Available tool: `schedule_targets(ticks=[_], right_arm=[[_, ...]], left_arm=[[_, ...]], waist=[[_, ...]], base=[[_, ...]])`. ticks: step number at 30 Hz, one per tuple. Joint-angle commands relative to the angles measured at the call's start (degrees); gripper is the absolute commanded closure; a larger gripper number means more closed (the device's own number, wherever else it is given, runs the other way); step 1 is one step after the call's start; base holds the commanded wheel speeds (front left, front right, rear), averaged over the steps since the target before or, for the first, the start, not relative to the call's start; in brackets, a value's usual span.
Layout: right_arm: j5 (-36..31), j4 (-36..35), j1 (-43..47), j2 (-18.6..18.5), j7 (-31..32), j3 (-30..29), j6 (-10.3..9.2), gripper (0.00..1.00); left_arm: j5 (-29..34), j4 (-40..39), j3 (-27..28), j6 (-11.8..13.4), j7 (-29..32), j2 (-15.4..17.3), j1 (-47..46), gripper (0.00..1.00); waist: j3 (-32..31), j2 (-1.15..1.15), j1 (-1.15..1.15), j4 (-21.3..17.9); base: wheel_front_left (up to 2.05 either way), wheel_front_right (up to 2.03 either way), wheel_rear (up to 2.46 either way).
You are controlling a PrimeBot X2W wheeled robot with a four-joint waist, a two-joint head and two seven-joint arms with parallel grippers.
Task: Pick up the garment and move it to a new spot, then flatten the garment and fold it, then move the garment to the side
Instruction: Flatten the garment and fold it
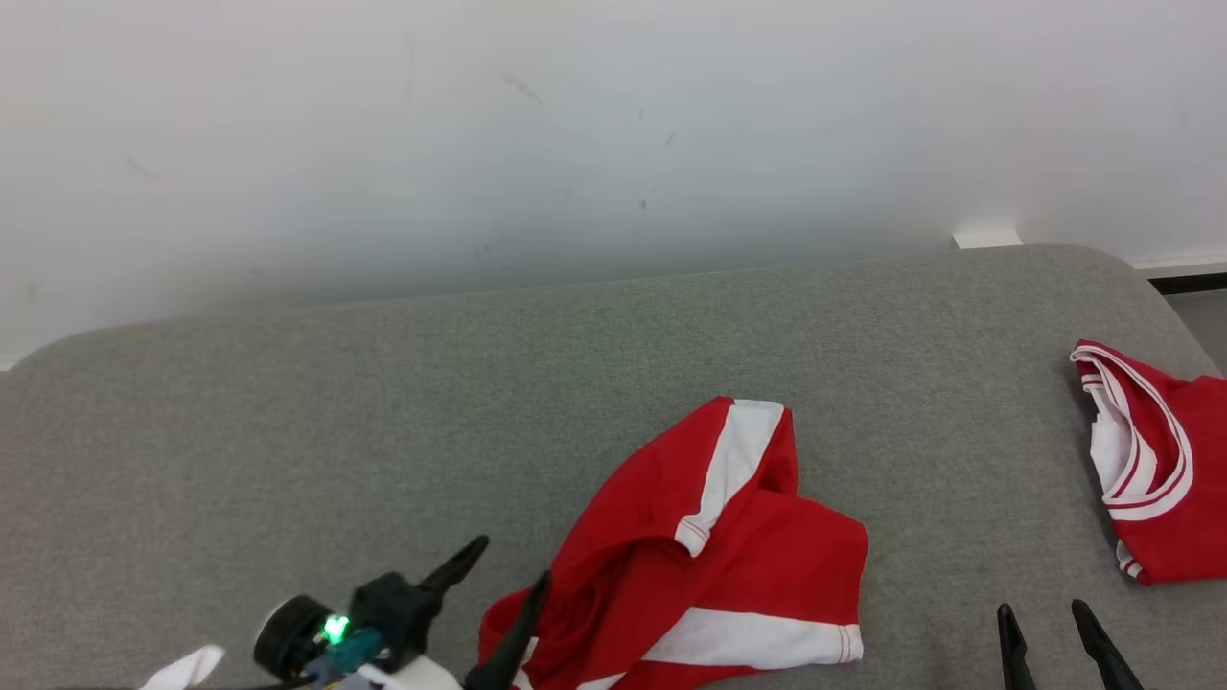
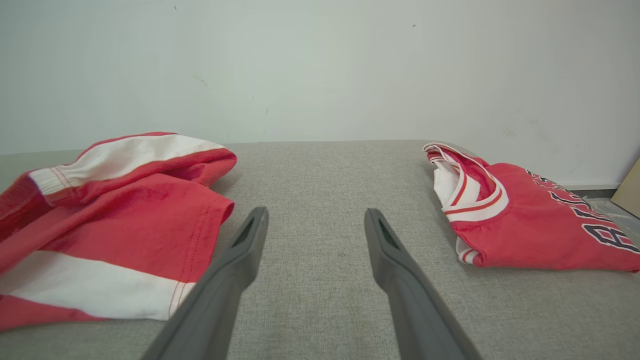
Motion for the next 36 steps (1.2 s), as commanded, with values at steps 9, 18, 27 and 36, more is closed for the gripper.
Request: schedule_targets(ticks=[9,18,27,36], right_arm=[[0.6,0.5,-0.6,0.5,-0.2,1.2,-0.16,0.00],[0.7,0.7,-1.3,0.9,-0.2,1.1,-0.16,0.00],[0.4,0.8,-1.7,1.0,-0.2,0.9,-0.16,0.00],[0.3,1.2,-2.2,1.1,-0.2,1.2,-0.16,0.00]], left_arm=[[-1.1,2.3,-14.3,-3.9,14.2,7.9,-9.3,0.00],[-9.3,6.9,-21.2,-3.9,15.4,12.4,-14.6,0.00],[-14.3,11.1,-24.4,-3.9,17.9,13.3,-15.3,0.68],[-19.4,11.7,-26.8,-3.9,20.0,13.5,-15.4,1.00]], waist=[[1.3,0.00,0.00,-2.6],[2.8,0.00,0.00,-3.5],[3.5,0.00,0.00,-3.5],[3.9,0.00,0.00,-3.8]], base=[[0.00,0.00,0.00],[0.00,0.00,0.00],[0.00,0.00,0.00],[0.00,0.00,0.00]])
